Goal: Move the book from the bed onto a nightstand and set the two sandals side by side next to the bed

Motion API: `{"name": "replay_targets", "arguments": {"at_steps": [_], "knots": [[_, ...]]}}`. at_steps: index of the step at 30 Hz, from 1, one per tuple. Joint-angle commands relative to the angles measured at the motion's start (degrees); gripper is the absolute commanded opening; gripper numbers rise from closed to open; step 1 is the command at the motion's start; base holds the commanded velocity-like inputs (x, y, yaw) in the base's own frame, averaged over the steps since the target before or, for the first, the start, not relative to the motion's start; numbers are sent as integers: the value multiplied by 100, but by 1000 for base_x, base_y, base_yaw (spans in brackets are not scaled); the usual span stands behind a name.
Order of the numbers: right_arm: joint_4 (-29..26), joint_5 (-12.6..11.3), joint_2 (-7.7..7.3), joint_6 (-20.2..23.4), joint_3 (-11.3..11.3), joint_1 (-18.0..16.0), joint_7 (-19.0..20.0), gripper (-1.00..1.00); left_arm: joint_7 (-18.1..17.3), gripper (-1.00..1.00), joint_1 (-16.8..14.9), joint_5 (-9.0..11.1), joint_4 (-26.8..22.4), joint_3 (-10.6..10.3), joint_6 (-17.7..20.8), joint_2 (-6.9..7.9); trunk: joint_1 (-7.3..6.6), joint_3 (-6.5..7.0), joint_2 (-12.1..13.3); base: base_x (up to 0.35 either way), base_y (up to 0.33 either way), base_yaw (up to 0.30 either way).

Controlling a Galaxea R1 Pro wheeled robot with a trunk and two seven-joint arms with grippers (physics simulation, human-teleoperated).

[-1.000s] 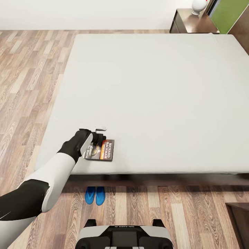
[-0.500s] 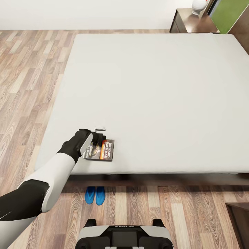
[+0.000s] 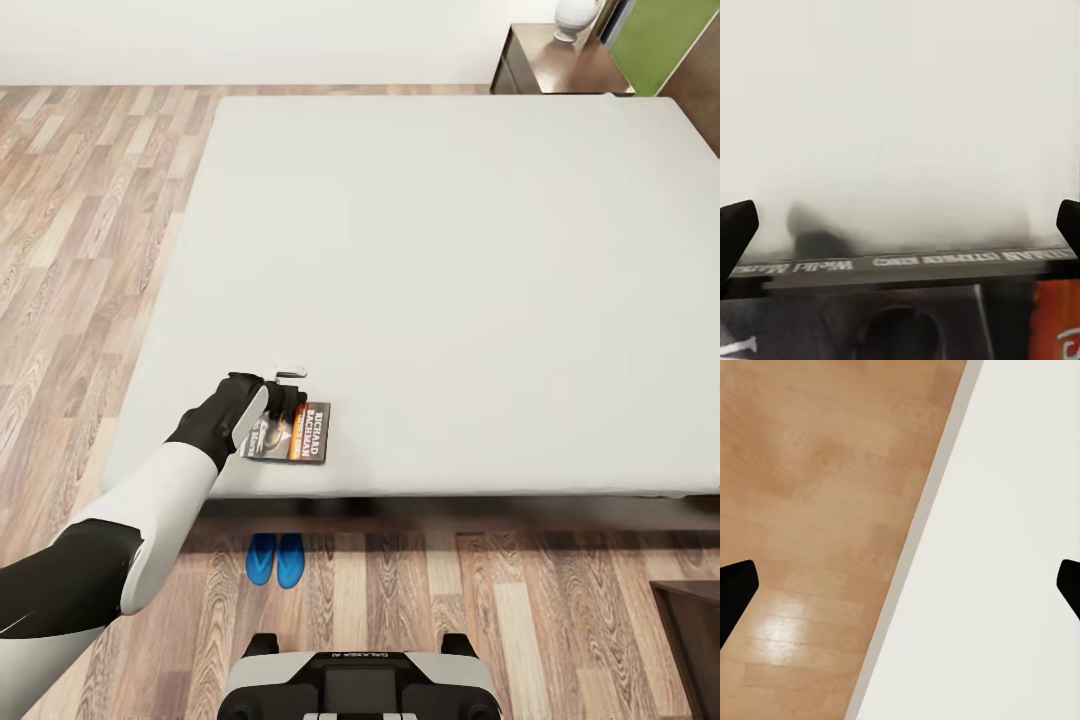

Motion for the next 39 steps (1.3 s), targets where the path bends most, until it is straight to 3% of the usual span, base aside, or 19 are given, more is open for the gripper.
{"name": "replay_targets", "arguments": {"at_steps": [1,39], "knots": [[-6,34,1,19,-1,2,3,100,29,100,0,51,-7,-21,20,4,-1,-2,-2,-79,0,0],[-23,37,1,23,-1,2,3,100,28,100,-1,51,-8,-28,14,6,-1,-2,-2,-40,0,0]]}}
